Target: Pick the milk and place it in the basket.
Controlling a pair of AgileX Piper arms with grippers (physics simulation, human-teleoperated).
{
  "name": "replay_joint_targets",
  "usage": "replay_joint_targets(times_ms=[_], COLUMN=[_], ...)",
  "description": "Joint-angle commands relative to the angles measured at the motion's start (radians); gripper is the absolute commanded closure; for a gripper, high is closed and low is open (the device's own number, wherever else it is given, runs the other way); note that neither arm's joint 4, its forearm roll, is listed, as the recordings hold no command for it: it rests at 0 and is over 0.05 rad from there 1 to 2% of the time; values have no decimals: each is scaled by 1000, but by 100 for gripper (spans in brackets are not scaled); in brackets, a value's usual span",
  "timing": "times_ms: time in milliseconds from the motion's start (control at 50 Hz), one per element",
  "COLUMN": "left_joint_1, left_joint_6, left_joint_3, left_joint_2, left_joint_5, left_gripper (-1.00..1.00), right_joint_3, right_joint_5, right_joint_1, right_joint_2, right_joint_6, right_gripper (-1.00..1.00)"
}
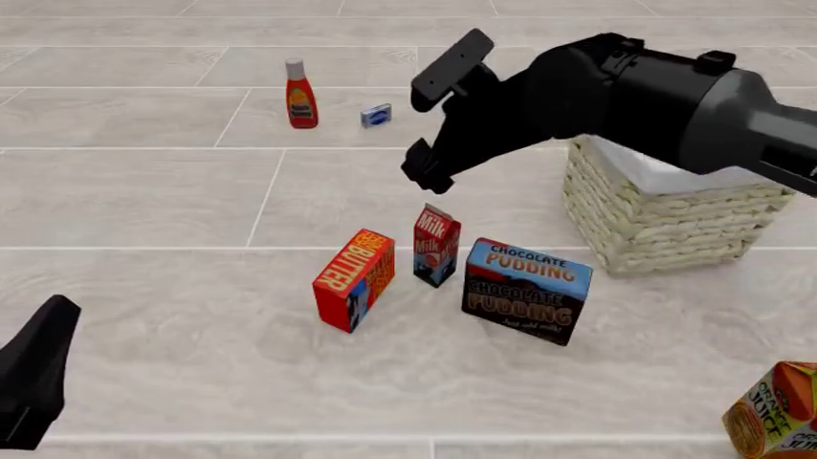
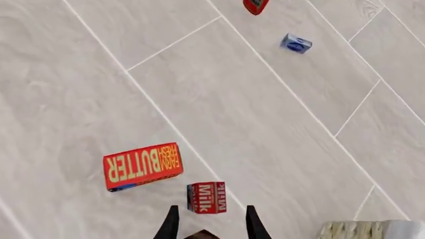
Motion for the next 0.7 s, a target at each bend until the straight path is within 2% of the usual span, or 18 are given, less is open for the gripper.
replay_joint_targets(times_ms=[20, 260, 700], left_joint_1=[0, 4, 5], left_joint_6=[-3, -4, -3], left_joint_3=[11, 32, 30], left_joint_2=[4, 25, 50], left_joint_5=[-13, -45, -63], left_gripper=[-100, -100, -100], right_joint_3=[-48, -64, -20], right_joint_5=[-11, -33, -85], right_joint_1=[0, -30, -42], right_joint_2=[97, 169, 253], right_joint_6=[22, 30, 49], right_gripper=[-100, -100, -100])
